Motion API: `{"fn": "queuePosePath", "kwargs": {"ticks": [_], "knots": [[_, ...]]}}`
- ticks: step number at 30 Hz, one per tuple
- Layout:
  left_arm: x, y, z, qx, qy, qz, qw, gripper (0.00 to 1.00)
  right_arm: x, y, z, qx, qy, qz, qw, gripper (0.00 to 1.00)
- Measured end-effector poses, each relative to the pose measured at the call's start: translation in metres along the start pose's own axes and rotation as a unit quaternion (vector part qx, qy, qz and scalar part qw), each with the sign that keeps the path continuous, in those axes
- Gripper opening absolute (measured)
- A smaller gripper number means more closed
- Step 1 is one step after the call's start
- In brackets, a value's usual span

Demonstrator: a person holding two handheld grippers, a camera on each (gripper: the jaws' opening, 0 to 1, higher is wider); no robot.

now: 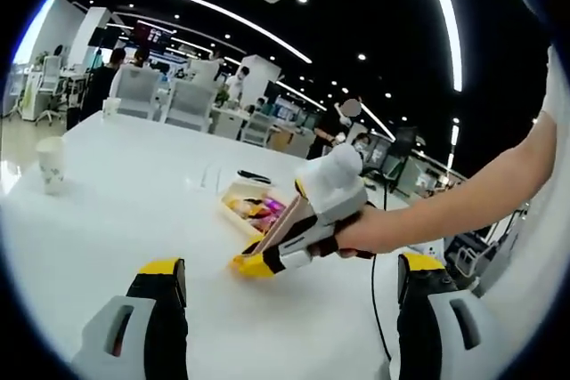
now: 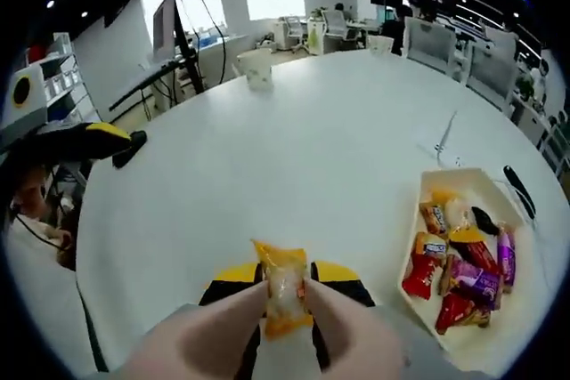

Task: Place the target food into the container with the food tongs after gripping and lifting it, then release it inside without dropping or visibly crushing the food.

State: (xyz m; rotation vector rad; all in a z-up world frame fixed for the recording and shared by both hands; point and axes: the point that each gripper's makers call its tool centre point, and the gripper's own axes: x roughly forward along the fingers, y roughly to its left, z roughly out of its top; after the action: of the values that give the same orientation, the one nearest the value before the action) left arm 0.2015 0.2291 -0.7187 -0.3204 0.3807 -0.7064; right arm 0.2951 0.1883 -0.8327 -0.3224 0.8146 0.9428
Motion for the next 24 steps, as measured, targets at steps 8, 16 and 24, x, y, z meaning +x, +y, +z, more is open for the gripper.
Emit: {"fn": "queuePosePath", "kwargs": {"ticks": [8, 16, 24], "knots": [[-0.005, 0.007, -0.003, 0.009, 0.004, 0.008, 0.9999, 0.99, -0.034, 0.001, 0.010, 0.019, -0.044, -0.023, 0.9986, 0.20], [-0.007, -0.008, -0.006, 0.022, 0.004, 0.003, 0.9997, 0.99, -0.051, 0.019, 0.021, -0.001, -0.073, -0.025, 0.9970, 0.20], [-0.011, -0.015, -0.002, 0.032, 0.001, 0.000, 0.9995, 0.99, -0.069, 0.034, 0.046, 0.003, -0.121, -0.014, 0.9925, 0.21]]}}
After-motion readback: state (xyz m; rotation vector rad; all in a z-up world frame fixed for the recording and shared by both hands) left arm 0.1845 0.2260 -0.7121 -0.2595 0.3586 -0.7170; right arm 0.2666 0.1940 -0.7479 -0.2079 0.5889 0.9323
